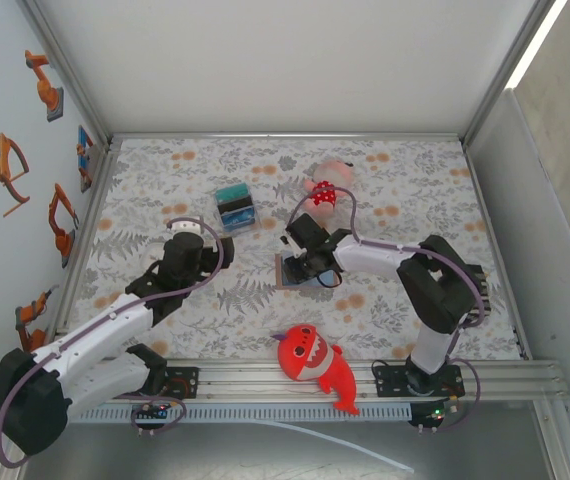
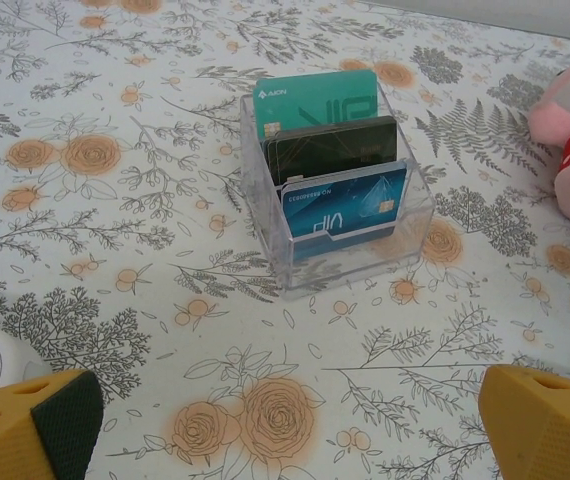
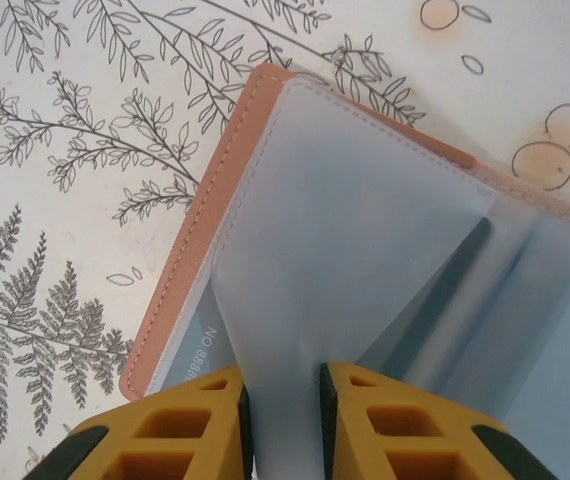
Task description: Take the credit cards out of the card holder
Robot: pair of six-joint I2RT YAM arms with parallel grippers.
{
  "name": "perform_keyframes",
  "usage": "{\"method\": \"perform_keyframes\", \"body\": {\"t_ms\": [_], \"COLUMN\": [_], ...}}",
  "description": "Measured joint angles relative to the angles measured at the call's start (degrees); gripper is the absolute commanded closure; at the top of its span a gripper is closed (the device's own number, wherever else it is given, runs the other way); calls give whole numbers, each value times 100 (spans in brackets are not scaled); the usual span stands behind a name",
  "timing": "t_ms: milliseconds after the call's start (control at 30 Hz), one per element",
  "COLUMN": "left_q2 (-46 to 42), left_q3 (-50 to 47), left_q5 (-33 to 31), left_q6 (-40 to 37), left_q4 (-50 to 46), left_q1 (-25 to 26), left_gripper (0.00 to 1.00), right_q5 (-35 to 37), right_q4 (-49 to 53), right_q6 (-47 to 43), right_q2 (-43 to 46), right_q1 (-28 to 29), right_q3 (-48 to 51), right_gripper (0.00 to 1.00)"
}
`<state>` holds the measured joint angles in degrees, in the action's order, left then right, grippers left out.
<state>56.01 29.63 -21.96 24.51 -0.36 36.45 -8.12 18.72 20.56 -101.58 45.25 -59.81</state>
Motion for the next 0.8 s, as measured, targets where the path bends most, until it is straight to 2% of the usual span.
{"method": "perform_keyframes", "body": {"t_ms": [800], "left_q2": [28], "left_q3": [216], "left_q5": [37], "left_q6": [-131], "left_q4": [175], "left_q1": [72], "left_gripper": [3], "right_q5": [1231], "right_q4": [660], "right_q6": [205], "right_q2": [295], "right_q1": [-11], "right_q3": [-17], "right_gripper": [65]}}
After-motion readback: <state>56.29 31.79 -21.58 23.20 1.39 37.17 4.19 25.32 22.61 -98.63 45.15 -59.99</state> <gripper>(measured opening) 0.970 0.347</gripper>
